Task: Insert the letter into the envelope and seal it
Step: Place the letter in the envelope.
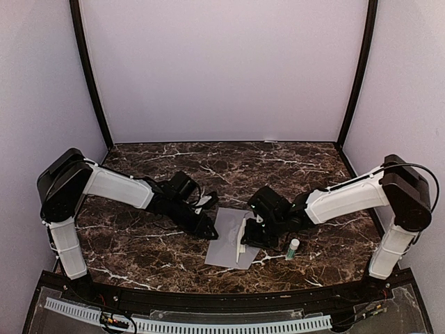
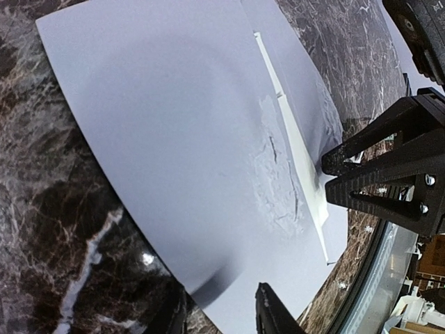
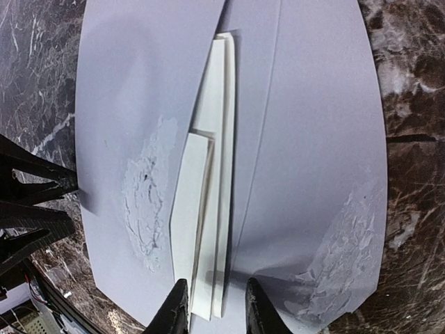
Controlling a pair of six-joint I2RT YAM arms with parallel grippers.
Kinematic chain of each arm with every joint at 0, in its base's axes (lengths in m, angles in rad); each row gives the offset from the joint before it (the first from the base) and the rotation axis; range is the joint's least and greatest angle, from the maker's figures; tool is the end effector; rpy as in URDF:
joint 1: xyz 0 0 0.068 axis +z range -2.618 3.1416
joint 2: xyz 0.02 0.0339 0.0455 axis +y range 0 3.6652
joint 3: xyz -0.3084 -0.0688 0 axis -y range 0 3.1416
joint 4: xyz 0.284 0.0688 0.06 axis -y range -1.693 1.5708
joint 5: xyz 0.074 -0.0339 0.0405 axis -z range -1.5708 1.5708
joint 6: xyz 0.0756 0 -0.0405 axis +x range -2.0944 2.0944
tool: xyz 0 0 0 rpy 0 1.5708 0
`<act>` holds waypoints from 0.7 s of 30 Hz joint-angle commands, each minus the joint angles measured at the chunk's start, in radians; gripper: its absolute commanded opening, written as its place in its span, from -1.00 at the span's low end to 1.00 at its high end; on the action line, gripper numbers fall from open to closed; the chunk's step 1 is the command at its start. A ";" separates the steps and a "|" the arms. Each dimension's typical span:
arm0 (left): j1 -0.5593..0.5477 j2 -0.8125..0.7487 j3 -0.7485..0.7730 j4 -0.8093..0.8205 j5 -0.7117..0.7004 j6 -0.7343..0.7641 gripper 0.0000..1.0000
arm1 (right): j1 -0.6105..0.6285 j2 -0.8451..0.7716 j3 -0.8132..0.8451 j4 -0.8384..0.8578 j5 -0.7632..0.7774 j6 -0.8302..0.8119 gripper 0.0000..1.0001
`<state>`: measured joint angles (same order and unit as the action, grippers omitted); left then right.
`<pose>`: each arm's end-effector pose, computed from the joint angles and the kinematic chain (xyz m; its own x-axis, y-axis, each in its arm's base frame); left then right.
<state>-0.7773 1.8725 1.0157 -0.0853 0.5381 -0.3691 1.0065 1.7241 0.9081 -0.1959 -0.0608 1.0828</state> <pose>0.2755 -0.3255 0.1203 -0.8325 0.3845 -0.3989 0.5541 0.5784 -0.5988 0.2018 0.3275 0.1258 -0.9728 0.1116 -0.2031 -0.0030 0.8703 0.4925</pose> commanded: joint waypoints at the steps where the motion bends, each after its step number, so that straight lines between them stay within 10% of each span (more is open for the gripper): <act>1: -0.015 0.020 -0.022 -0.081 -0.011 0.010 -0.35 | 0.009 0.031 0.006 0.029 -0.009 0.006 -0.50; 21: -0.034 0.030 -0.008 -0.078 0.005 0.009 -0.44 | 0.028 0.090 0.073 0.047 -0.028 0.005 -0.65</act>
<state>-0.7887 1.8755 1.0157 -0.0952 0.5396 -0.3695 1.0172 1.7775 0.9504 -0.1585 -0.0822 1.0836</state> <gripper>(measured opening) 0.282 0.182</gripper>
